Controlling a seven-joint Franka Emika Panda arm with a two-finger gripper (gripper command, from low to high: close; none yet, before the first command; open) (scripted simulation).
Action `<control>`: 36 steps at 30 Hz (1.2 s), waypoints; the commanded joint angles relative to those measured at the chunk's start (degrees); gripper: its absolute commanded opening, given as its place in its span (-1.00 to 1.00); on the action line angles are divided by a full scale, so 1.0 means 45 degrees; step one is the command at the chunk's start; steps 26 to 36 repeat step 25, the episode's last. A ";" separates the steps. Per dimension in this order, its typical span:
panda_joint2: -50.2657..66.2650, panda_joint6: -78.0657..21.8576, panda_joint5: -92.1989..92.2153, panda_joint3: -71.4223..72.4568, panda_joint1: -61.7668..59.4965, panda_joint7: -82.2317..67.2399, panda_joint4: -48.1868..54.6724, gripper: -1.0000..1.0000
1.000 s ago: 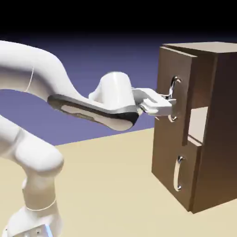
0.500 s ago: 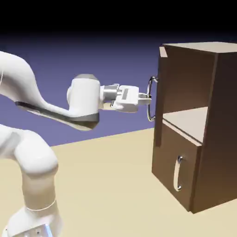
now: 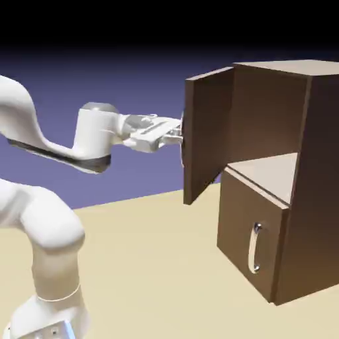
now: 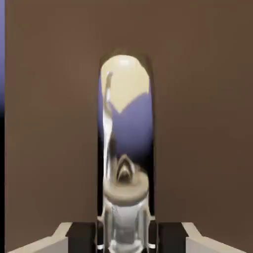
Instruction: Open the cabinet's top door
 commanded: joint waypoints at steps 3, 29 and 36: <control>0.0978 -0.1649 0.1389 0.1302 -0.0176 0.0174 0.0867 -1.00; 1.0249 -1.2886 0.4897 0.7987 -0.3530 0.3806 0.9142 -1.00; 1.0249 -1.2886 0.4897 0.7987 -0.3530 0.3806 0.9142 -1.00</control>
